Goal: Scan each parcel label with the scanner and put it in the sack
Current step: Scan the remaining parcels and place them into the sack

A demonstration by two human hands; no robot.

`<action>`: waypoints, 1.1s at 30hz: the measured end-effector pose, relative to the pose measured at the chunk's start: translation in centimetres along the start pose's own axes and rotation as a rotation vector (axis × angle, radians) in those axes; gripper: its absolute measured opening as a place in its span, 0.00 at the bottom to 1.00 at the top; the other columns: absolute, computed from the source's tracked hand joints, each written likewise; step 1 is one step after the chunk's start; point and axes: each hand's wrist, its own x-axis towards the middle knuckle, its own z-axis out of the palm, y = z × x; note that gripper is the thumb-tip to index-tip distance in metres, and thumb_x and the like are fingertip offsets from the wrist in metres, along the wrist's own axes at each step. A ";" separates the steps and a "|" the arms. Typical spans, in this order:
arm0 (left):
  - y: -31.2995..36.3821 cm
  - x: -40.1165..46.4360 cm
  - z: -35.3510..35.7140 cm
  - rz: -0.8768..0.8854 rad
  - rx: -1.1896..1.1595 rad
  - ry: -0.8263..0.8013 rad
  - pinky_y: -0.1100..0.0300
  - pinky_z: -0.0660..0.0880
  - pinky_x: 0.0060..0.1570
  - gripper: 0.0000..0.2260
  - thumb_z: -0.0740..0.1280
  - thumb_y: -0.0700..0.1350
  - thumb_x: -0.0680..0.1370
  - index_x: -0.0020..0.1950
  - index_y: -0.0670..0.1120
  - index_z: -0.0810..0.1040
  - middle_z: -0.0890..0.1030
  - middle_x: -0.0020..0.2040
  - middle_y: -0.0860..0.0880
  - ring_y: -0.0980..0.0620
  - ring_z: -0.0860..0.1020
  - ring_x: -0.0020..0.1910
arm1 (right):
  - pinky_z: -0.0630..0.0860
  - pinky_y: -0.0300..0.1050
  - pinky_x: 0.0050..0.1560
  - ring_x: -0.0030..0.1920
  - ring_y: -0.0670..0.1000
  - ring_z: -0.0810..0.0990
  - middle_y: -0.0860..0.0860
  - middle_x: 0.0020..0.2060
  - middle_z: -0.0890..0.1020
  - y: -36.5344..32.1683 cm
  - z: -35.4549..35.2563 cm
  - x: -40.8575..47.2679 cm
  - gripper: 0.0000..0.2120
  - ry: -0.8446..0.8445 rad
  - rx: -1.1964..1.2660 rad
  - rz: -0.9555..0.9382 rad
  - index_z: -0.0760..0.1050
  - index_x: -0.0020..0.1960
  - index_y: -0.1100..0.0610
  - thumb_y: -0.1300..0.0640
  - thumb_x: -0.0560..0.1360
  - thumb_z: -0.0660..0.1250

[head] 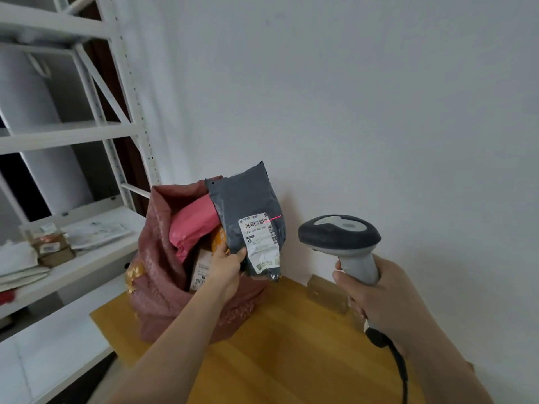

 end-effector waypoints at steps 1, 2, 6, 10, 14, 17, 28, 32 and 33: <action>0.0 0.0 0.0 -0.007 0.002 0.011 0.39 0.71 0.64 0.16 0.58 0.31 0.81 0.65 0.46 0.71 0.77 0.64 0.42 0.40 0.75 0.64 | 0.73 0.43 0.31 0.24 0.46 0.71 0.49 0.23 0.73 0.0 -0.2 0.0 0.09 -0.008 -0.001 0.003 0.76 0.42 0.60 0.54 0.74 0.71; 0.0 0.0 0.0 -0.010 0.011 0.020 0.40 0.73 0.62 0.16 0.58 0.31 0.81 0.66 0.45 0.71 0.77 0.64 0.42 0.39 0.75 0.64 | 0.73 0.43 0.31 0.25 0.46 0.71 0.49 0.23 0.73 0.0 -0.3 0.0 0.10 -0.016 0.003 0.008 0.76 0.42 0.61 0.54 0.74 0.71; 0.2 -0.3 0.0 -0.019 -0.015 0.050 0.44 0.77 0.50 0.18 0.58 0.31 0.81 0.70 0.42 0.69 0.77 0.64 0.41 0.38 0.76 0.63 | 0.74 0.41 0.30 0.23 0.45 0.71 0.50 0.23 0.73 0.0 -0.9 -0.1 0.10 -0.019 0.026 0.016 0.76 0.42 0.60 0.54 0.74 0.71; -0.1 -0.2 -0.2 0.001 -0.013 0.078 0.41 0.74 0.59 0.17 0.59 0.31 0.81 0.69 0.42 0.69 0.77 0.64 0.41 0.39 0.76 0.62 | 0.74 0.41 0.30 0.23 0.45 0.71 0.51 0.23 0.73 0.2 -1.3 -0.1 0.11 -0.011 0.046 0.028 0.76 0.41 0.61 0.53 0.74 0.71; -0.2 -0.7 -0.4 0.010 0.012 0.086 0.44 0.75 0.57 0.16 0.58 0.31 0.81 0.68 0.42 0.70 0.77 0.64 0.41 0.42 0.77 0.59 | 0.74 0.44 0.31 0.23 0.47 0.71 0.52 0.23 0.73 0.4 -1.6 0.0 0.13 -0.056 0.072 0.040 0.75 0.42 0.64 0.53 0.74 0.71; -0.1 -1.1 -0.7 0.018 0.028 0.099 0.46 0.75 0.55 0.18 0.59 0.31 0.81 0.71 0.41 0.68 0.77 0.65 0.41 0.41 0.77 0.60 | 0.73 0.43 0.29 0.23 0.47 0.70 0.52 0.23 0.73 0.4 -1.5 0.2 0.13 -0.092 0.096 0.040 0.75 0.42 0.64 0.53 0.74 0.70; -0.3 -1.1 -1.7 0.069 0.014 0.102 0.51 0.76 0.50 0.12 0.59 0.31 0.81 0.61 0.43 0.72 0.78 0.60 0.43 0.44 0.78 0.57 | 0.70 0.39 0.27 0.23 0.48 0.68 0.53 0.22 0.71 1.3 -0.7 0.7 0.16 -0.144 0.170 0.094 0.73 0.38 0.66 0.53 0.75 0.70; -0.3 0.6 -1.8 0.077 0.015 0.078 0.59 0.78 0.39 0.14 0.60 0.31 0.81 0.63 0.43 0.72 0.80 0.56 0.46 0.51 0.80 0.49 | 0.71 0.39 0.27 0.22 0.47 0.68 0.52 0.22 0.72 0.9 0.2 1.6 0.14 -0.177 0.146 0.099 0.74 0.40 0.63 0.52 0.75 0.71; -0.3 1.2 -1.8 0.077 0.011 0.068 0.61 0.79 0.36 0.14 0.60 0.31 0.80 0.62 0.43 0.73 0.81 0.54 0.46 0.52 0.81 0.47 | 0.71 0.39 0.27 0.22 0.46 0.68 0.51 0.23 0.72 0.7 0.6 1.9 0.14 -0.178 0.149 0.102 0.75 0.41 0.63 0.53 0.74 0.71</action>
